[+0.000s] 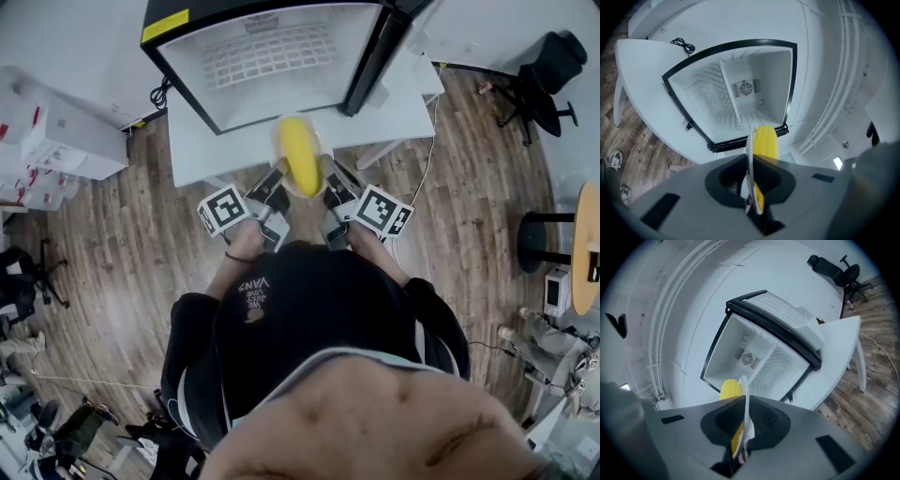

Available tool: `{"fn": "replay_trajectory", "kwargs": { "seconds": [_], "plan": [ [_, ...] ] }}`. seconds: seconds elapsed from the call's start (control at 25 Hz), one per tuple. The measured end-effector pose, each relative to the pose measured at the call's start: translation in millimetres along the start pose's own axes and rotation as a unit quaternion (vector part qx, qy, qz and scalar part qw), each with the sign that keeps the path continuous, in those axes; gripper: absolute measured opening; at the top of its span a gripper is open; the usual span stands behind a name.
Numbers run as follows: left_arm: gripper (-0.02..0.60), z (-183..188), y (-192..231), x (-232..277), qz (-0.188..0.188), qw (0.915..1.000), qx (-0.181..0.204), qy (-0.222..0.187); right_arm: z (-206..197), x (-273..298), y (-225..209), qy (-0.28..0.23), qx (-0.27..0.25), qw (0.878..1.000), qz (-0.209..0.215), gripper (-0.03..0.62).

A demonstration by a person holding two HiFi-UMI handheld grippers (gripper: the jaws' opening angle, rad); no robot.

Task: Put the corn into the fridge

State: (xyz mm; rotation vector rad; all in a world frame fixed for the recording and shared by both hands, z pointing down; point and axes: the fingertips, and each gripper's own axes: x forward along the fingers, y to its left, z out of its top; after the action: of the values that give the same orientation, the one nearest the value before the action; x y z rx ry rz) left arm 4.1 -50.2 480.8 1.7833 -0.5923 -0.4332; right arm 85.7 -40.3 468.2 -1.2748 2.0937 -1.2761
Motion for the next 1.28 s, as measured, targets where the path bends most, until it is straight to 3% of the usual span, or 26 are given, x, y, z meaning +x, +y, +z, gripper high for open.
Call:
{"fn": "replay_trajectory", "kwargs": {
  "seconds": [0.84, 1.12, 1.28],
  "plan": [
    [0.034, 99, 24, 32, 0.001, 0.9996, 0.007, 0.026, 30, 99, 6, -0.027, -0.006, 1.000, -0.006, 0.028],
    [0.034, 121, 30, 40, -0.013, 0.9991, 0.000, 0.040, 34, 122, 4, -0.040, -0.003, 0.999, -0.017, 0.028],
    [0.035, 130, 38, 43, -0.004, 0.9988, 0.000, 0.049, 37, 130, 2, -0.050, -0.001, 0.998, -0.024, 0.026]
  ]
}}
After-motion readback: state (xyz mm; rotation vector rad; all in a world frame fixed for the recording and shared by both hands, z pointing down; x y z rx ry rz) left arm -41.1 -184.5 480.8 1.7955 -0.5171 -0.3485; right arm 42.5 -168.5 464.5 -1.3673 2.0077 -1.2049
